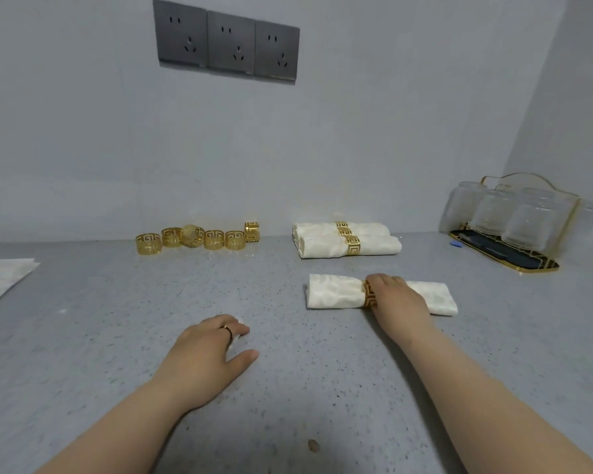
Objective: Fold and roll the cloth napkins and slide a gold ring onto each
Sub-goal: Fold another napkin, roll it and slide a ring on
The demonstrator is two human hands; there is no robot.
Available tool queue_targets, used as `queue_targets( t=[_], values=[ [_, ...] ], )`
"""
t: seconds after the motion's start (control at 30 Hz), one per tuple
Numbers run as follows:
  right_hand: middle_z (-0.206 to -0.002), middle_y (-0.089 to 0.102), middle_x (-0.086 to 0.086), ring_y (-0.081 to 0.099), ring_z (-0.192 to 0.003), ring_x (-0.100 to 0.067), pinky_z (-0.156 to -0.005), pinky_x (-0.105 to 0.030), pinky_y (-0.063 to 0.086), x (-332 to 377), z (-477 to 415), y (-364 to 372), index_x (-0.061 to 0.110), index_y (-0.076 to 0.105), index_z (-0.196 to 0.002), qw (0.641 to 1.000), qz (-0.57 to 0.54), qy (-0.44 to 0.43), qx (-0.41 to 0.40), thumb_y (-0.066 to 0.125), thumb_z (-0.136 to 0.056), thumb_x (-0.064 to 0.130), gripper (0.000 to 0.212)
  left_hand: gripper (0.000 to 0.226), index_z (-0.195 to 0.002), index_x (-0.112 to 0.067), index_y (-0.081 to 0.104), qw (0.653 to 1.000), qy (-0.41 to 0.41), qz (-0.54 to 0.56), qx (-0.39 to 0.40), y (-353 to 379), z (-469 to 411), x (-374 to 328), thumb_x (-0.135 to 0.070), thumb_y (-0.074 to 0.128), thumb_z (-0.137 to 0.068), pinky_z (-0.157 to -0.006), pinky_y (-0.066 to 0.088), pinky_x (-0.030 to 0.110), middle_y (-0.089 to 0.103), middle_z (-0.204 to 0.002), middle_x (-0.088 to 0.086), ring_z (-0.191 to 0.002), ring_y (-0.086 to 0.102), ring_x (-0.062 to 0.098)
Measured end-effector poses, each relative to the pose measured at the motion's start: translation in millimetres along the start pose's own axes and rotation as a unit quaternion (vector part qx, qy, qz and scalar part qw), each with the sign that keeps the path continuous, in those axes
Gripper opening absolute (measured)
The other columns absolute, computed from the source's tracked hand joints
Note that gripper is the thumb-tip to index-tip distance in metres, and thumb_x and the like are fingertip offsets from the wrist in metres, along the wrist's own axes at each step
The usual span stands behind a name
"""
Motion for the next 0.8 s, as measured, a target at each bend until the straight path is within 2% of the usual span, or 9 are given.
queue_targets(
  t=[0.13, 0.3, 0.37, 0.43, 0.47, 0.53, 0.63, 0.8],
  values=[
    [-0.125, 0.050, -0.008, 0.047, -0.112, -0.024, -0.073, -0.029, 0.034, 1.3, -39.1, 6.6, 0.010, 0.040, -0.121, 1.000, 0.017, 0.008, 0.020, 0.039, -0.091, 0.003, 0.031, 0.102, -0.131, -0.037, 0.040, 1.000, 0.000, -0.006, -0.023, 1.1, -3.1, 2.1, -0.073, -0.002, -0.046, -0.104, 0.021, 0.016, 0.035, -0.135, -0.024, -0.125, 0.034, 0.000],
    [-0.125, 0.051, -0.011, 0.051, -0.111, -0.027, -0.077, -0.032, 0.039, 3.6, -76.0, 19.1, 0.007, 0.039, -0.124, 0.999, 0.024, 0.018, 0.017, 0.036, -0.093, 0.005, 0.031, 0.099, -0.130, -0.042, 0.038, 1.000, 0.001, -0.018, -0.018, 2.4, -5.5, 4.5, -0.073, -0.003, -0.045, -0.104, 0.021, 0.016, 0.033, -0.132, -0.026, -0.125, 0.033, -0.002],
    [-0.126, 0.050, -0.011, 0.050, -0.111, -0.027, -0.074, -0.031, 0.037, 1.7, -87.3, 24.7, 0.006, 0.039, -0.124, 0.999, 0.019, 0.025, 0.010, 0.035, -0.093, 0.003, 0.031, 0.100, -0.129, -0.044, 0.037, 1.000, -0.001, -0.020, -0.011, 4.1, -7.6, 6.0, -0.076, -0.003, -0.043, -0.105, 0.021, 0.016, 0.031, -0.132, -0.028, -0.126, 0.032, -0.003],
    [-0.125, 0.049, -0.011, 0.049, -0.111, -0.027, -0.072, -0.030, 0.035, -1.0, -94.4, 27.2, 0.005, 0.040, -0.123, 0.999, 0.019, 0.031, 0.006, 0.035, -0.093, 0.000, 0.031, 0.114, -0.128, -0.047, 0.036, 1.000, -0.005, -0.016, -0.007, 3.7, -9.1, 7.1, -0.090, -0.006, -0.031, -0.103, 0.021, 0.015, 0.029, -0.125, -0.033, -0.125, 0.032, -0.004],
    [-0.125, 0.049, -0.012, 0.048, -0.111, -0.028, -0.073, -0.031, 0.035, -2.5, -97.4, 28.6, 0.004, 0.040, -0.122, 0.999, 0.020, 0.032, 0.003, 0.035, -0.092, -0.001, 0.031, 0.126, -0.127, -0.048, 0.037, 1.000, -0.008, -0.022, -0.002, 3.6, -9.4, 7.3, -0.093, -0.016, -0.023, -0.102, 0.022, 0.015, 0.027, -0.119, -0.035, -0.124, 0.032, -0.005],
    [-0.124, 0.049, -0.013, 0.047, -0.111, -0.028, -0.072, -0.031, 0.034, -4.3, -102.1, 30.7, 0.004, 0.040, -0.121, 0.999, 0.015, 0.033, 0.000, 0.034, -0.091, -0.003, 0.031, 0.131, -0.125, -0.048, 0.038, 0.999, -0.014, -0.030, -0.007, 5.0, -9.4, 10.2, -0.088, -0.030, -0.021, -0.098, 0.022, 0.014, 0.023, -0.112, -0.036, -0.122, 0.033, -0.006],
    [-0.126, 0.048, -0.013, 0.046, -0.112, -0.029, -0.073, -0.031, 0.034, -4.7, -109.4, 34.3, 0.004, 0.040, -0.122, 1.000, 0.005, 0.029, 0.006, 0.034, -0.091, -0.003, 0.032, 0.129, -0.124, -0.048, 0.040, 1.000, -0.014, -0.024, -0.009, 6.2, -10.3, 11.7, -0.088, -0.030, -0.023, -0.096, 0.021, 0.013, 0.023, -0.111, -0.036, -0.121, 0.034, -0.006],
    [-0.128, 0.048, -0.015, 0.048, -0.111, -0.031, -0.083, -0.035, 0.041, -3.5, -116.3, 35.8, 0.004, 0.038, -0.125, 1.000, -0.014, 0.011, 0.006, 0.033, -0.093, 0.001, 0.033, 0.130, -0.125, -0.049, 0.038, 0.999, -0.019, -0.032, -0.002, 4.1, -8.9, 9.1, -0.087, -0.032, -0.021, -0.094, 0.017, 0.011, 0.023, -0.114, -0.035, -0.123, 0.032, -0.005]
  ],
)
Point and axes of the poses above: each hand's wrist, its own z-axis away from the middle knuckle, its own y-axis out of the palm, x = y × z, the point moved 2 cm from there along -z, towards the middle knuckle
